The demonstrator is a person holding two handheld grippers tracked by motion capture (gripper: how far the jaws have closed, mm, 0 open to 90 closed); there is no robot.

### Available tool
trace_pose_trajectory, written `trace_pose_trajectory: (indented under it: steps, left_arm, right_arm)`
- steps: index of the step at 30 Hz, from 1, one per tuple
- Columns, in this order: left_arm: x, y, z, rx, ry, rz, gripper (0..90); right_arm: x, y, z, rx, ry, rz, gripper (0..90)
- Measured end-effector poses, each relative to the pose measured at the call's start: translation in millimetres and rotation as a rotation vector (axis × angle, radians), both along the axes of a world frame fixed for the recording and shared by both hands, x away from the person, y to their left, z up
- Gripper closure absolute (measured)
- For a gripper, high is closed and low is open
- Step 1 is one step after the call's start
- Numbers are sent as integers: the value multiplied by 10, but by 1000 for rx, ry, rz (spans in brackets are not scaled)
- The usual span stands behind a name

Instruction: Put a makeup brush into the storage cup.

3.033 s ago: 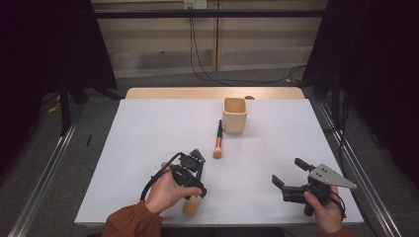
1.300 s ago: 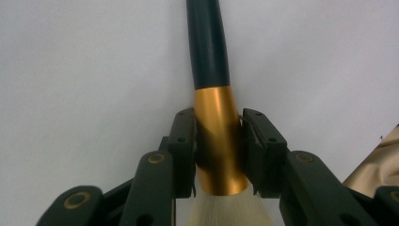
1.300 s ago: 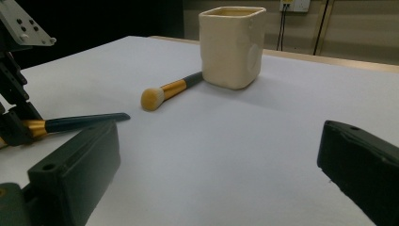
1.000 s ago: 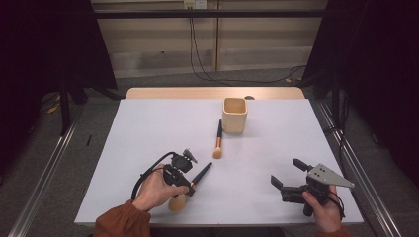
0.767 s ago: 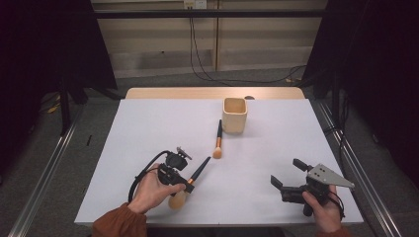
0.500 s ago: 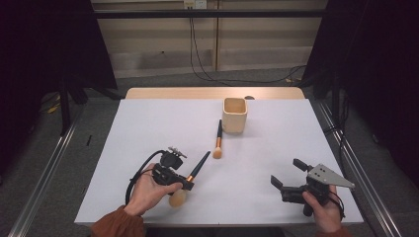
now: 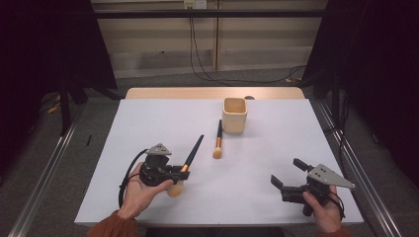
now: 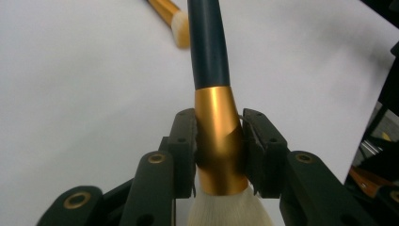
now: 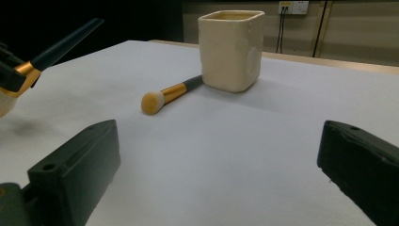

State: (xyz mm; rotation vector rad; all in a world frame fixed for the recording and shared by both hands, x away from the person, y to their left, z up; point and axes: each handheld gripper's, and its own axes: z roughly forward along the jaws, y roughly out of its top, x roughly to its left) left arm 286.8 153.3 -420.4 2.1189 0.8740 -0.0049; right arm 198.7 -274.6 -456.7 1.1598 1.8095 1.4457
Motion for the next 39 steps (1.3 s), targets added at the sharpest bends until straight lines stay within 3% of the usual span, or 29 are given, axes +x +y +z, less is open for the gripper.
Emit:
trace_pose_trajectory:
  steps: [3, 7, 15, 21, 28, 39]
  left_arm:
    - [-13, 44, 21, -23, -54, 14, 667]
    - [-11, 111, 81, -61, -84, 10, 667]
    - [12, 100, 123, -89, -132, -90, 667]
    - [13, -14, 204, -84, -144, -157, 667]
    - [74, -155, 284, -93, -108, -244, 667]
    - [91, -266, 338, -46, -115, -309, 667]
  right_arm:
    - [0, -2, -1, 0, 3, -1, 0]
    - [0, -2, 2, 6, -2, -2, 0]
    - [15, 5, 9, 14, 3, 11, 0]
    - [28, 13, 33, 21, -9, 33, 0]
    - [70, 43, 95, 27, -32, 63, 0]
    - [139, 231, 181, -25, -14, 211, 7]
